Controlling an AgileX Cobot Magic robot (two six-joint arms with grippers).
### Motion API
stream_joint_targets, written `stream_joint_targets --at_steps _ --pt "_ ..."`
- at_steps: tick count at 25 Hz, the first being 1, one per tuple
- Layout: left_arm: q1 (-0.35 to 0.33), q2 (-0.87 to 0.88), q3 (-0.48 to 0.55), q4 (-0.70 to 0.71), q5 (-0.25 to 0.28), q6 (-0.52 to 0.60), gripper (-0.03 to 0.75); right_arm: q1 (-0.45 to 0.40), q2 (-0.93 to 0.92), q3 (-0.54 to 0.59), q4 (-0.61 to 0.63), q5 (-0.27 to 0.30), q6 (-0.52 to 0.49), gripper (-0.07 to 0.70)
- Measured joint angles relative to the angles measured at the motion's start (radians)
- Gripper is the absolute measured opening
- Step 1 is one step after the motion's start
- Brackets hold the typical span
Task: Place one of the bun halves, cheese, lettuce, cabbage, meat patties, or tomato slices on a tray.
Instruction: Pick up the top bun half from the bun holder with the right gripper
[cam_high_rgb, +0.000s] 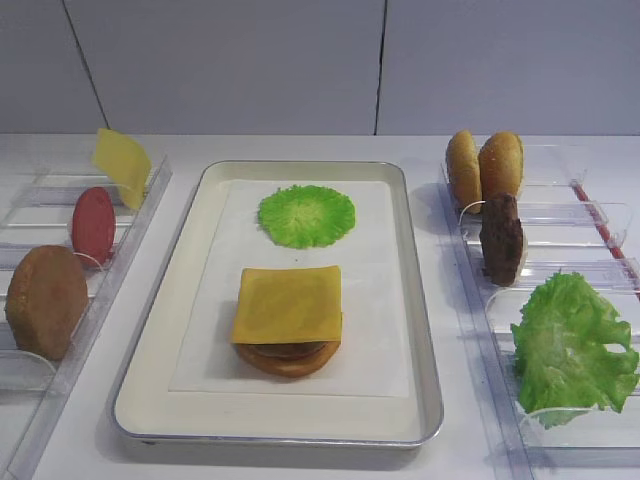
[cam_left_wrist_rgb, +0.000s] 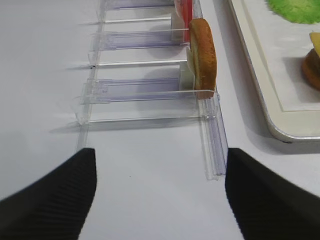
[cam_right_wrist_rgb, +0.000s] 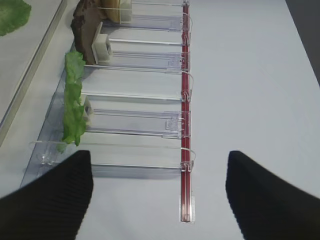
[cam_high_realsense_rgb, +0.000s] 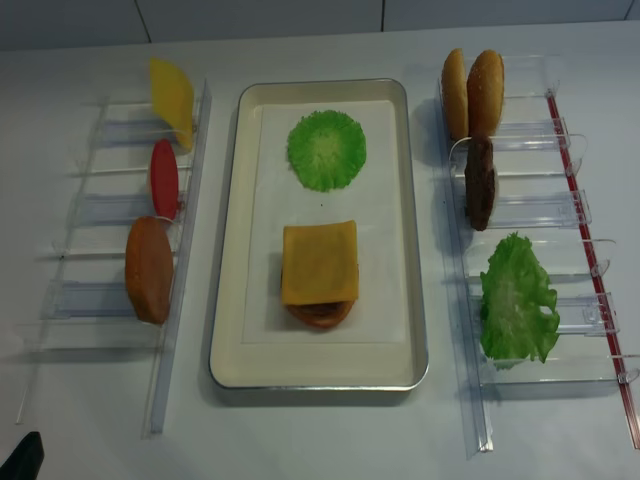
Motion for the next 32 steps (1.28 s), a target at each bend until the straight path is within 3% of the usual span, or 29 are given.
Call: stream_joint_targets --at_steps 6,11,17,27,32 --pt "0.000 0.000 0.000 0.000 0.000 0.000 0.493 0.000 0.000 0.000 0.002 0.000 -0.006 0.556" --pt "0.000 0.000 0.000 0.000 0.000 0.000 0.493 0.000 0.000 -0.008 0.090 -0.002 -0.172 0.556" --pt "0.000 0.000 0.000 0.000 0.000 0.000 0.493 0.000 0.016 -0.044 0.222 -0.092 -0.287 0.556" --pt "0.000 0.000 0.000 0.000 0.000 0.000 0.493 0.000 0.296 -0.188 0.449 -0.136 -0.497 0.556" --pt "0.000 0.000 0.000 0.000 0.000 0.000 0.493 0.000 0.453 -0.218 0.626 -0.154 -0.663 0.556"
